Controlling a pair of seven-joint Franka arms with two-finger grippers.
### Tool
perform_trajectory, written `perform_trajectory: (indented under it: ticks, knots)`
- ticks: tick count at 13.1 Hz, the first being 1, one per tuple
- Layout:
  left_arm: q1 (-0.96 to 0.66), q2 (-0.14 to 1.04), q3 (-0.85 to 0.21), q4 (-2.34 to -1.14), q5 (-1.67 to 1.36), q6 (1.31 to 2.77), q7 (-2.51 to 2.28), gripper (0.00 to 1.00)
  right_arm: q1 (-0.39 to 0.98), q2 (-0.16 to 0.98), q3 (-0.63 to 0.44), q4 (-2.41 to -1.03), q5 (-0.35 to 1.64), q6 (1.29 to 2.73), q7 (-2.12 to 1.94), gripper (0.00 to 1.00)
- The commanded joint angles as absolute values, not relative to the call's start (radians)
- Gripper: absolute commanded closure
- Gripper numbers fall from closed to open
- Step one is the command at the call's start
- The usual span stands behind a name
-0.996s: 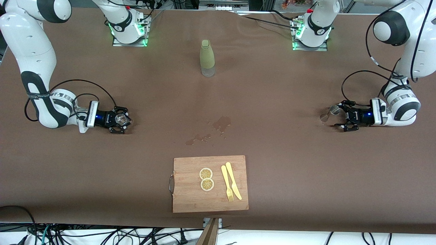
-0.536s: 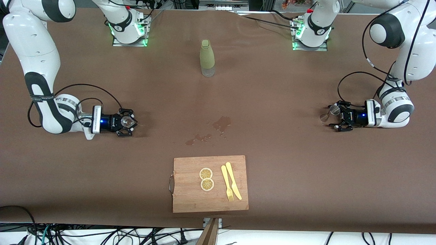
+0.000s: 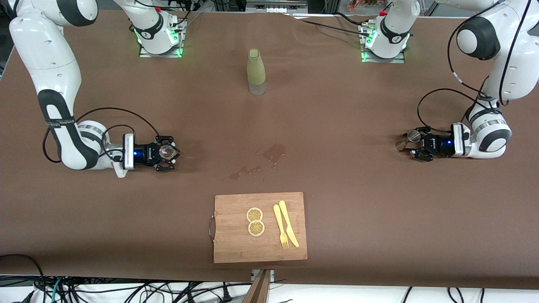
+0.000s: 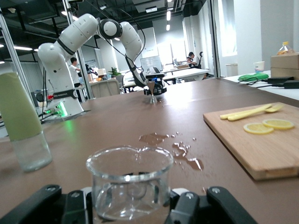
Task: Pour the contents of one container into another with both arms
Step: 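Grasp the glass cup with the right gripper while the left gripper grasps the jigger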
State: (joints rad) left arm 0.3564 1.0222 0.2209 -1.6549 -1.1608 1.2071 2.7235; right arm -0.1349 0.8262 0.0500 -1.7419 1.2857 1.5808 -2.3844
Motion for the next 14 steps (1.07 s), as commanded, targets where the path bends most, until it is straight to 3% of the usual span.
perform_trajectory:
  ticks: [1, 3, 7, 14]
  knots:
    - [0.354, 1.025, 0.229, -1.654, -1.141, 1.195, 2.815, 0.67, -0.077, 0.821, 0.061, -1.651, 1.299, 1.578, -2.248, 1.0]
    - [0.356, 1.031, 0.229, -1.654, -1.143, 1.196, 2.815, 1.0, -0.058, 0.822, 0.067, -1.618, 1.299, 1.568, -2.194, 1.0]
    - [0.354, 1.035, 0.227, -1.646, -1.141, 1.218, 2.816, 1.0, -0.054, 0.825, 0.139, -1.577, 1.333, 1.581, -2.126, 1.0]
    - [0.289, 0.986, 0.178, -1.6, -1.19, 1.221, 2.718, 1.0, 0.107, 0.816, 0.146, -1.427, 1.37, 1.715, -1.895, 1.0]
